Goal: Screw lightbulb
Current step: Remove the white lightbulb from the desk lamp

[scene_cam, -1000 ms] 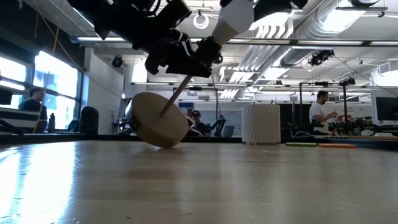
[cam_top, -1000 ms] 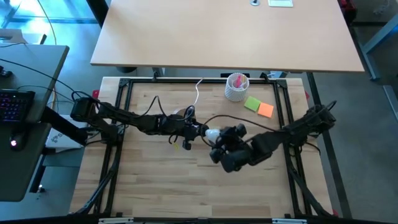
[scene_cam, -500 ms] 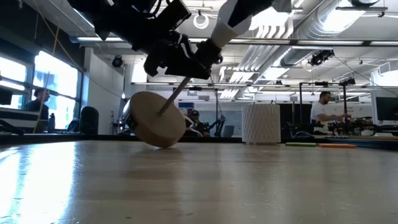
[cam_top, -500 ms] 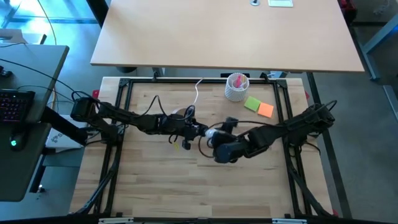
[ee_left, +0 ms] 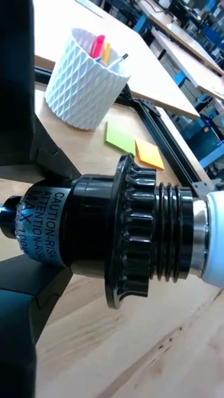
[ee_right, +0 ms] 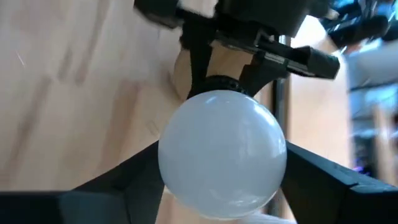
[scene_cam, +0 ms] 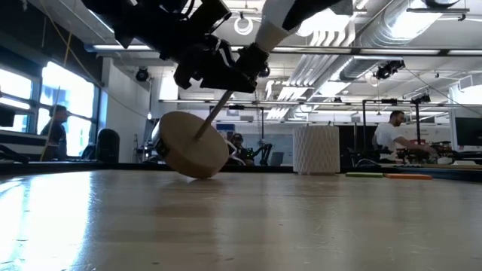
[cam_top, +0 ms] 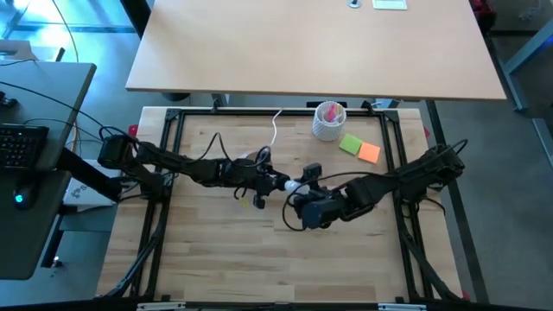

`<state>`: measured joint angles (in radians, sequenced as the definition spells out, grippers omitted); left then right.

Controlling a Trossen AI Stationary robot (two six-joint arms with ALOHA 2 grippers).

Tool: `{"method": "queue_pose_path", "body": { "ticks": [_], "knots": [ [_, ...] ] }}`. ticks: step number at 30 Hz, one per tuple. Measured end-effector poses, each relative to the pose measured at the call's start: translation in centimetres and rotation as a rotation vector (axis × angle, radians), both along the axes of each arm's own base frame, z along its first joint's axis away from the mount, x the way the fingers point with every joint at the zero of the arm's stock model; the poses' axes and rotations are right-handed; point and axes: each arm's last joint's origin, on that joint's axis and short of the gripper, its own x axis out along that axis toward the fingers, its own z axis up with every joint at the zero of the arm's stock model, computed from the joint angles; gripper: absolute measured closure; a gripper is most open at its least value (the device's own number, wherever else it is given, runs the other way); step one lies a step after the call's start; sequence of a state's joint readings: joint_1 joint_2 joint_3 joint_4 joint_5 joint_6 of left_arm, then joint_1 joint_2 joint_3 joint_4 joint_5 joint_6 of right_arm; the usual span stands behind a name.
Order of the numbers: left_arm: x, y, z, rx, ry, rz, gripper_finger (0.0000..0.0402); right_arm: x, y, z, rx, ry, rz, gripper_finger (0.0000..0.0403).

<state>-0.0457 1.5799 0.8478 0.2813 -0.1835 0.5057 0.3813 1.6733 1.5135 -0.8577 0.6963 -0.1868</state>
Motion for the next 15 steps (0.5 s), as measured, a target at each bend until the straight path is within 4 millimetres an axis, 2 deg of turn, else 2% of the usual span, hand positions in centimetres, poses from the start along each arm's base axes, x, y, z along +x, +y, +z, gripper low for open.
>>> {"method": "queue_pose_path", "body": {
  "ticks": [6,12,15],
  "knots": [
    [0.0,-0.1,0.0,-0.003,0.001,-0.007,0.0265,0.1,0.4,1.9,0.264,-0.116,-0.125,0.0083],
    [0.0,0.0,0.0,-0.007,0.002,0.001,0.0265,-0.6,0.3,5.3,0.434,-0.295,-0.357,0.0079],
    [0.0,0.0,0.0,-0.006,0.002,0.003,0.0265,-1.3,0.6,5.3,0.525,-0.322,-0.485,0.0078]
  ]
}}
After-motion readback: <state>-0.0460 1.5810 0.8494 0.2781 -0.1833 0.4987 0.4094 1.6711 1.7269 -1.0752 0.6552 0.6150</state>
